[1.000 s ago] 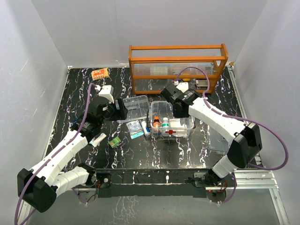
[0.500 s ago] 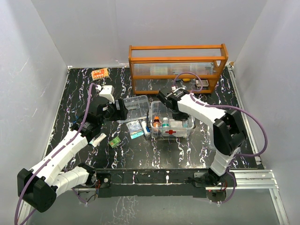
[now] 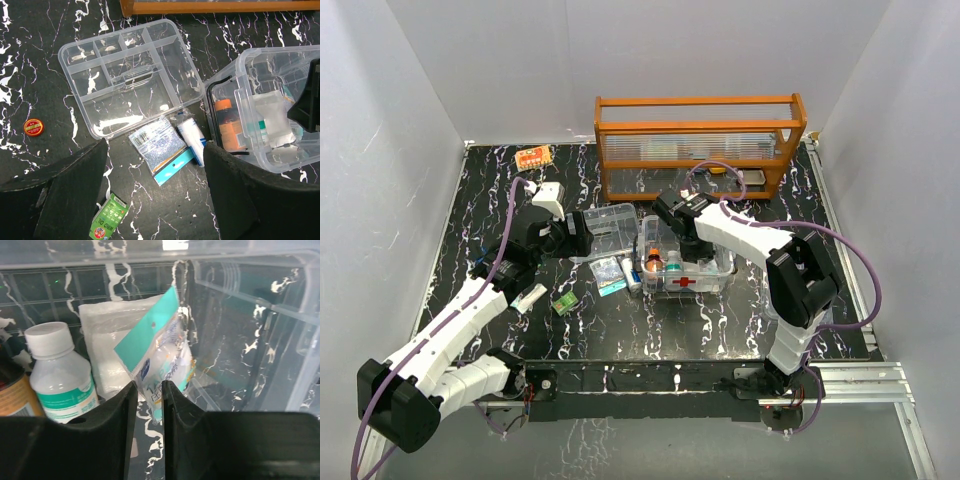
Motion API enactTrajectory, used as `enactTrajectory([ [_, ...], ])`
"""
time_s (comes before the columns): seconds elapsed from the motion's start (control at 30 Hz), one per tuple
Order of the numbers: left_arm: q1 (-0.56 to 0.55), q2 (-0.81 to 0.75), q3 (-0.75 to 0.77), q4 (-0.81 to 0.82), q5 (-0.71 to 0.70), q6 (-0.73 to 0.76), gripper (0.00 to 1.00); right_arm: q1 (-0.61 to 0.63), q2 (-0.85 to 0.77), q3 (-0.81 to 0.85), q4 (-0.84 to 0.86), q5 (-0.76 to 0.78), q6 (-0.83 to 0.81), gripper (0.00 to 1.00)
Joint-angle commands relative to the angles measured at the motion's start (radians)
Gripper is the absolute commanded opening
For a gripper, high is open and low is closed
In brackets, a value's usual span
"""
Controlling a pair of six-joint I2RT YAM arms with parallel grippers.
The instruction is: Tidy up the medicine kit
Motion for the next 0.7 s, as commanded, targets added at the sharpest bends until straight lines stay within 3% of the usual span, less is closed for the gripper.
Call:
enactTrajectory([
  [0.0,0.002,-0.007,0.008,0.008,0.001,0.011,0.76,-0.006,0.003,0.018,0.063,-0.06,0.013,0.25],
  [0.27,0.002,-0.004,0.007,0.008,0.0,0.011,0.77,-0.043,-0.038,-0.024,0.136,-0.153,0.042,0.29],
  [0.67,0.002,0.003,0.008,0.009,0.006,0.011,0.77,-0.108,-0.104,-0.1,0.202,-0.109,0.0,0.32],
])
